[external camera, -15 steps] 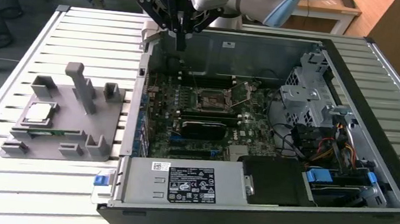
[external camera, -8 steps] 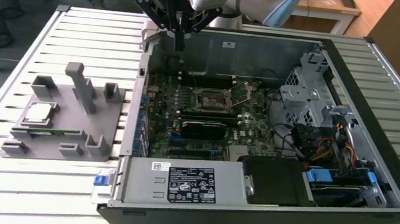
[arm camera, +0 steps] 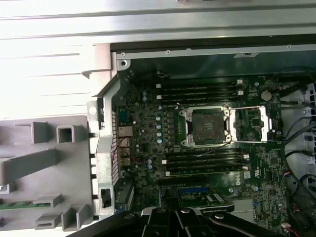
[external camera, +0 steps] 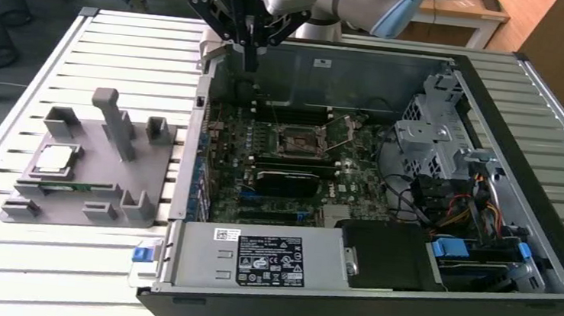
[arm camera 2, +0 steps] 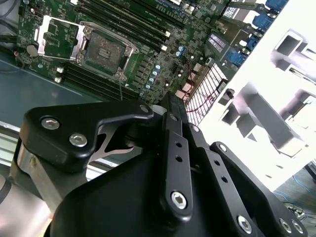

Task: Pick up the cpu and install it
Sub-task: 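Reach for the cpu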

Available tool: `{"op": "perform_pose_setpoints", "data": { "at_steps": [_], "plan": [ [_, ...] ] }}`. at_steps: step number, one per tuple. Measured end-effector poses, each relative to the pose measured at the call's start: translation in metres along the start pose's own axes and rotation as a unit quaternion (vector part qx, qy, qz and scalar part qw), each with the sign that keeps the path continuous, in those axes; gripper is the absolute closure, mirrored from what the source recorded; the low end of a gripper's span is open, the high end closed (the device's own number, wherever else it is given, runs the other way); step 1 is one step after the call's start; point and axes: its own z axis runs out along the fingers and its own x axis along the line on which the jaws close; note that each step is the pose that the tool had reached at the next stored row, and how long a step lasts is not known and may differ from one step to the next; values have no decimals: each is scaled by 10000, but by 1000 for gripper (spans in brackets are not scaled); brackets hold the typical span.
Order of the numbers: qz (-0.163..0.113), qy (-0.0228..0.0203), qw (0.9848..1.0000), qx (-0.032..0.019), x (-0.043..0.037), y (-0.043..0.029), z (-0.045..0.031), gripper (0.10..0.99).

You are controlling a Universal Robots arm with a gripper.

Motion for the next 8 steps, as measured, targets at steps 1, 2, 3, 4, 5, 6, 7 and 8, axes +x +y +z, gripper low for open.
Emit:
{"op": "perform_pose_setpoints", "data": {
  "at_steps": [1, 2, 3, 4, 5, 6, 7, 8],
  "plan": [
    [0, 1, 10000, 0, 3, 0, 0, 980],
    [0, 1, 10000, 0, 4, 0, 0, 980],
    [0, 2, 10000, 0, 7, -1, 1, 980],
    [0, 2, 10000, 0, 10, -1, 1, 980],
    [0, 3, 10000, 0, 14, -1, 2, 980],
    [0, 3, 10000, 0, 18, -2, 1, 980],
    [0, 3, 10000, 0, 22, -2, 2, 980],
    [0, 4, 10000, 0, 28, -3, 2, 980]
  ]
}}
